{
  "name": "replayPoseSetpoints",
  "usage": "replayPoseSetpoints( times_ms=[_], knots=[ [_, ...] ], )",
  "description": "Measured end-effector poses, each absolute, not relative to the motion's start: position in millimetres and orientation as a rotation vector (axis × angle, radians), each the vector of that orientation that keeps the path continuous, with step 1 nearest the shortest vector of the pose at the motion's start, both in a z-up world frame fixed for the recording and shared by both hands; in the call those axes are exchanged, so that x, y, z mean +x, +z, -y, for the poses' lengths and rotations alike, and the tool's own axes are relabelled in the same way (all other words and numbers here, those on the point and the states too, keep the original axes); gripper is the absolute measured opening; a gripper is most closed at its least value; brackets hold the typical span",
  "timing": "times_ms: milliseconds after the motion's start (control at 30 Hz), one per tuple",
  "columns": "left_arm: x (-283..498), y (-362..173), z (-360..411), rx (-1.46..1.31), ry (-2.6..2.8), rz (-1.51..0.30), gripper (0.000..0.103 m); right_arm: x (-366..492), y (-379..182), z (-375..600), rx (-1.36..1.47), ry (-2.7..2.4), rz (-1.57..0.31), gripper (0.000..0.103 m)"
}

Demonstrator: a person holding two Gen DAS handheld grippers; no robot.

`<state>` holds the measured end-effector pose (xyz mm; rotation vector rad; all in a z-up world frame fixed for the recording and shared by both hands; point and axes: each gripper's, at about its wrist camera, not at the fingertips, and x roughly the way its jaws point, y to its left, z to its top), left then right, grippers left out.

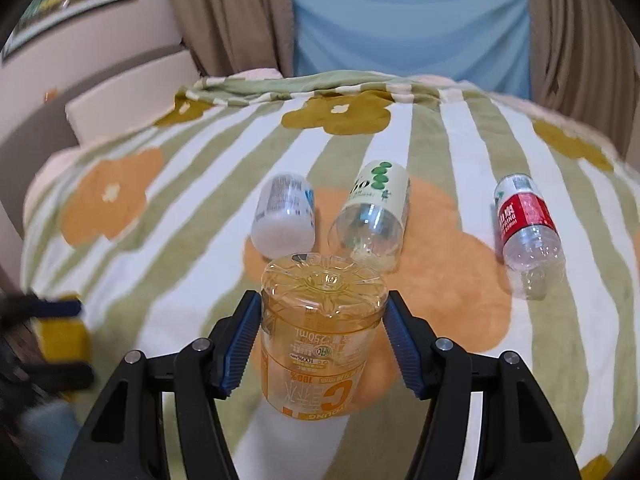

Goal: Flip cup upside down

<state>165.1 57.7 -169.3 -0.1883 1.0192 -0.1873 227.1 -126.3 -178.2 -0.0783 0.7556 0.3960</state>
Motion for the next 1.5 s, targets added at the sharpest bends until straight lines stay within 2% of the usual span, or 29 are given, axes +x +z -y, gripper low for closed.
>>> replayPoseSetpoints(
  times_ms=[933,1000,1033,1067,1133,1500],
  knots=[
    [157.5,-163.8,-49.7,-0.161,-0.190,-1.024,0.103,202.4,-198.5,134.5,-0.219,0.525,-0.868,0.058],
    [155.8,-162.4,-50.0,-0.157,-0.187,-1.021,0.103,204.3,-198.4,136.8,-0.196,0.512,-0.867,0.063],
    [155.0,-161.2,-50.3,-0.152,-0.183,-1.018,0.103,204.8,-198.2,138.0,-0.185,0.507,-0.865,0.072],
    [153.7,-160.4,-50.4,-0.148,-0.180,-1.015,0.103,205.6,-198.5,139.5,-0.166,0.509,-0.871,0.091],
    [152.3,-158.9,-50.2,-0.144,-0.178,-1.013,0.103,206.7,-200.9,143.8,-0.114,0.506,-0.891,0.103],
    [138.2,-138.2,-47.9,-0.128,-0.159,-0.969,0.103,180.2,-193.1,147.8,-0.139,0.501,-0.850,0.103]
  ],
)
